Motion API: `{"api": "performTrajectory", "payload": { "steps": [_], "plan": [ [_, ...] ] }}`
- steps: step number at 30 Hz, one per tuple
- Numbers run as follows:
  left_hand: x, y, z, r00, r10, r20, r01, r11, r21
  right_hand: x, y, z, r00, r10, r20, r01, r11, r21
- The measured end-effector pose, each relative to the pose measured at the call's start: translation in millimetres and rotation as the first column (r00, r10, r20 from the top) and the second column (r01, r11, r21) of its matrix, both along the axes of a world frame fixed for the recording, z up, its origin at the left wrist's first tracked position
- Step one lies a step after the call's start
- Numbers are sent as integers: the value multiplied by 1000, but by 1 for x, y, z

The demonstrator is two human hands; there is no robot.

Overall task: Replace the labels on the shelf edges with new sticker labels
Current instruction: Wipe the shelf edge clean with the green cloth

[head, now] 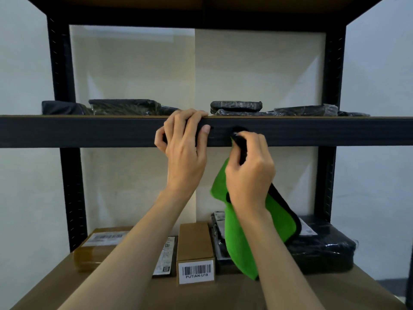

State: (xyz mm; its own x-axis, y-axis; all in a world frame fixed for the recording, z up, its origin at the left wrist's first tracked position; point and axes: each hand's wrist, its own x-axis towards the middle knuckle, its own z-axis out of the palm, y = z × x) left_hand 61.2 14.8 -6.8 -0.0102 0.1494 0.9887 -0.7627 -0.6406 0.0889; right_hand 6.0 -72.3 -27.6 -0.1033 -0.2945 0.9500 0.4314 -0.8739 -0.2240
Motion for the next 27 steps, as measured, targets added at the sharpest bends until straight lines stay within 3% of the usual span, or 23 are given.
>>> {"api": "performTrajectory", "payload": {
  "steps": [5,11,17,22,27],
  "plan": [
    [-1,2,0,1000,-9,-18,9,1000,8,-2,-2,-3,997,-19,-70,9,991,-136],
    [-2,3,0,999,-17,-29,18,1000,16,-3,0,-1,1000,-6,-14,6,1000,18],
    [-3,8,0,997,-41,-63,44,998,51,-7,-7,-21,990,68,-128,-85,986,-140],
    [-3,7,0,998,-42,-51,45,998,48,-21,-38,-30,1000,18,-10,-17,995,103],
    [-4,5,0,998,-36,-59,38,998,41,-10,-30,5,998,-12,59,2,987,163]
  ]
}}
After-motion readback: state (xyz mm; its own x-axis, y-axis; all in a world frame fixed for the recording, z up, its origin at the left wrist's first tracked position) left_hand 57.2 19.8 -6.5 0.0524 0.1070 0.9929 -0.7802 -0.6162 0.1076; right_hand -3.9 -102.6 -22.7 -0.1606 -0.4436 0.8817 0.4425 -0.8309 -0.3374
